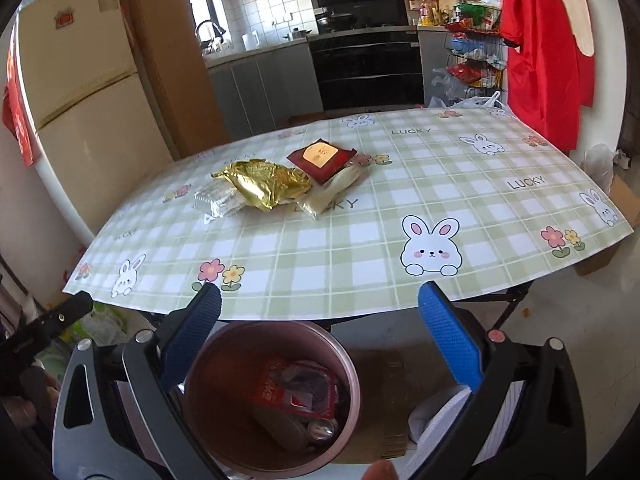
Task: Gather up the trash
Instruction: 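Reach to the gold foil bag and grasp it with the right tool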
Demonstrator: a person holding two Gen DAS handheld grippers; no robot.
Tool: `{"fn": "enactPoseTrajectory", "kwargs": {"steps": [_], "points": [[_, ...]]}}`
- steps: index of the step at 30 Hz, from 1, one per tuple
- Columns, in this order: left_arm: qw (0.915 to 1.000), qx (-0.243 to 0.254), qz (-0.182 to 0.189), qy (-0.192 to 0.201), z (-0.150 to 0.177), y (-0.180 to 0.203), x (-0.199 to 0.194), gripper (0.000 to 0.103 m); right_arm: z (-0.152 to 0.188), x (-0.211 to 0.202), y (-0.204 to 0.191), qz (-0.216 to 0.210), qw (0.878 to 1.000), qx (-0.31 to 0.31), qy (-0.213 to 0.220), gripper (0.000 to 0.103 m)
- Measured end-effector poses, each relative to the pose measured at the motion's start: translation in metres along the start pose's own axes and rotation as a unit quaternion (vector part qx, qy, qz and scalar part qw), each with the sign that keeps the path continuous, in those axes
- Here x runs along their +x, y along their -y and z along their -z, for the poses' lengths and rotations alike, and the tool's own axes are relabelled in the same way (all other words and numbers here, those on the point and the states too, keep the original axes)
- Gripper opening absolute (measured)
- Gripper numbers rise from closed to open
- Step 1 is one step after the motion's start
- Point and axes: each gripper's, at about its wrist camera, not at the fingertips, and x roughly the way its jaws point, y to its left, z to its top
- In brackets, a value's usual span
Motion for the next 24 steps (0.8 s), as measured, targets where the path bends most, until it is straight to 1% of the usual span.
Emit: {"fn": "enactPoseTrajectory", "kwargs": {"steps": [3, 5, 7, 10, 11, 12, 14, 20, 22, 24], "points": [[1.0000, 0.007, -0.001, 0.002, -0.007, -0.006, 0.008, 0.097, -0.014, 0.016, 0.005, -0.001, 1.000, -0.004, 0.001, 0.097], [0.9998, 0.007, -0.012, 0.015, -0.016, -0.014, 0.012, 0.097, -0.031, 0.036, 0.003, -0.024, 1.000, -0.015, -0.003, 0.096], [0.9996, -0.001, -0.018, 0.019, -0.028, -0.023, 0.017, 0.097, -0.048, 0.057, -0.005, -0.047, 0.998, -0.037, -0.010, 0.094], [0.9993, -0.016, -0.020, 0.027, -0.042, -0.036, 0.024, 0.097, -0.074, 0.094, -0.027, -0.076, 0.993, -0.085, -0.018, 0.093], [0.9992, -0.017, -0.021, 0.030, -0.047, -0.039, 0.025, 0.097, -0.081, 0.106, -0.035, -0.084, 0.991, -0.100, -0.020, 0.090], [0.9990, -0.018, -0.023, 0.033, -0.050, -0.042, 0.027, 0.097, -0.088, 0.119, -0.043, -0.092, 0.989, -0.114, -0.025, 0.083], [0.9990, -0.020, -0.024, 0.033, -0.055, -0.047, 0.031, 0.097, -0.098, 0.142, -0.057, -0.097, 0.986, -0.129, -0.036, 0.081], [0.9994, -0.021, -0.022, 0.018, -0.056, -0.056, 0.049, 0.097, -0.116, 0.207, -0.082, -0.108, 0.984, -0.117, -0.085, 0.082], [0.9995, -0.015, -0.022, 0.017, -0.054, -0.054, 0.053, 0.097, -0.120, 0.222, -0.083, -0.092, 0.986, -0.105, -0.094, 0.083], [0.9998, -0.011, -0.014, 0.014, -0.053, -0.053, 0.057, 0.097, -0.124, 0.232, -0.078, -0.094, 0.987, -0.077, -0.105, 0.083]]}}
